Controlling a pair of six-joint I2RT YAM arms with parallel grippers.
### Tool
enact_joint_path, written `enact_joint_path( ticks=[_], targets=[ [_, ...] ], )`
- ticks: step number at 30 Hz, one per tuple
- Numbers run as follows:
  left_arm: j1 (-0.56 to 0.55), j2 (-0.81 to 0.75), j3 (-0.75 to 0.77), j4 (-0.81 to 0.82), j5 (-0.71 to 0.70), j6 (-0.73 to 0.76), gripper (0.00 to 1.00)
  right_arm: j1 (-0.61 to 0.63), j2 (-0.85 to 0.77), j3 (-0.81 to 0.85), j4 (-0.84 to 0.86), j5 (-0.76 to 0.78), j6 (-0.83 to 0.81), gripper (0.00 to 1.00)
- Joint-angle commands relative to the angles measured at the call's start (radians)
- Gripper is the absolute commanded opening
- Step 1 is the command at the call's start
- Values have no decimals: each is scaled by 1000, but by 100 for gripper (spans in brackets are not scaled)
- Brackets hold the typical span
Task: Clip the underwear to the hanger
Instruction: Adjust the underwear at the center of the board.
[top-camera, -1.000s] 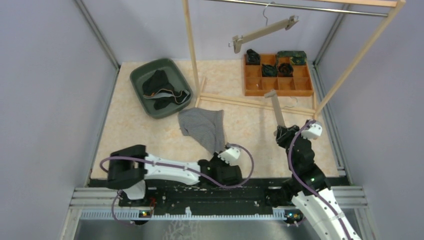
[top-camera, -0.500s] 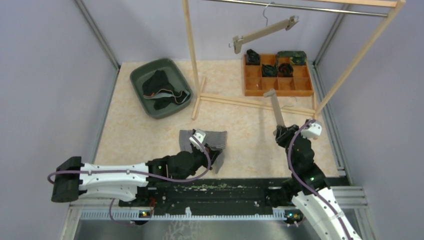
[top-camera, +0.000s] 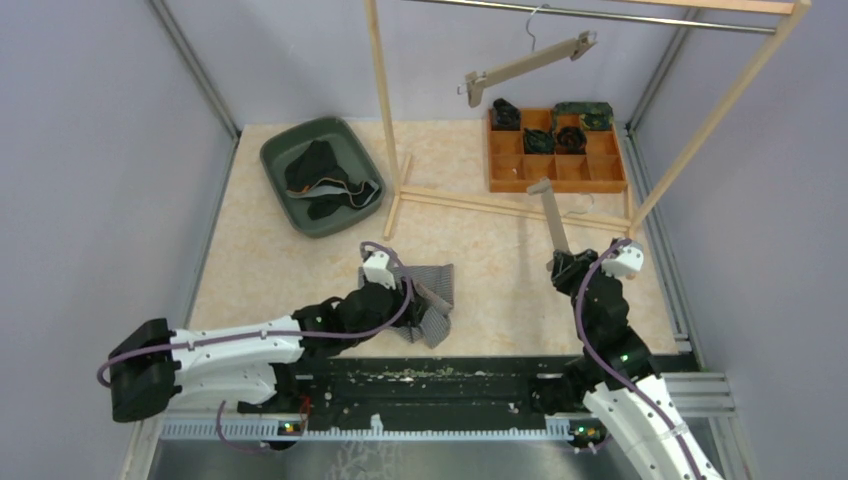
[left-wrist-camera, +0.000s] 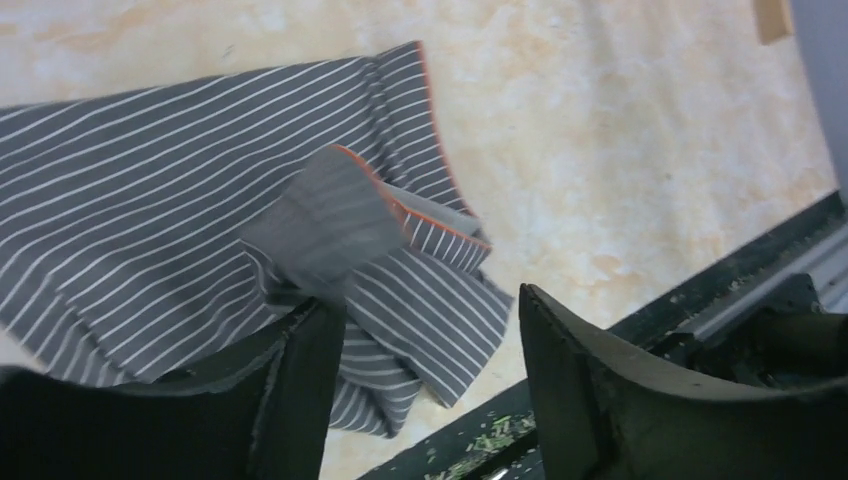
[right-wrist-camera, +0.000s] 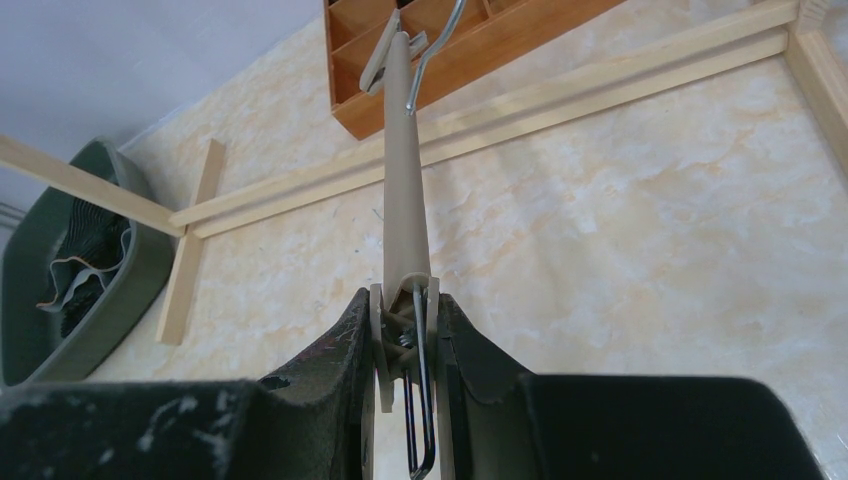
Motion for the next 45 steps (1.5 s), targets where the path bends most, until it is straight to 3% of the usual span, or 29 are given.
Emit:
enact_joint_path(
  ticks=[1,10,17,20,27,38,45],
  targets=[
    [44,-54,-14,-130,-14,-96,73,-8,-7,39,62,-2,0,0],
    [46,-116,68,-265,-144,46,76,-8,-4,32,73,-8,0,0],
    [46,2,71,-265,-272,26,76,-8,4,28,82,-20,2,0],
    [52,22,37,-184,-281,52,78,-8,6,26,85,-25,1,0],
    [163,-83,-105,99,-139,169,79,-8,6,25,84,-29,-3,0],
    [300,16,-132,196,98,156,79,-8,6,26,84,-28,-3,0],
    [333,95,-118,175,109,104,77,-8,6,26,84,-29,-4,0]
  ],
)
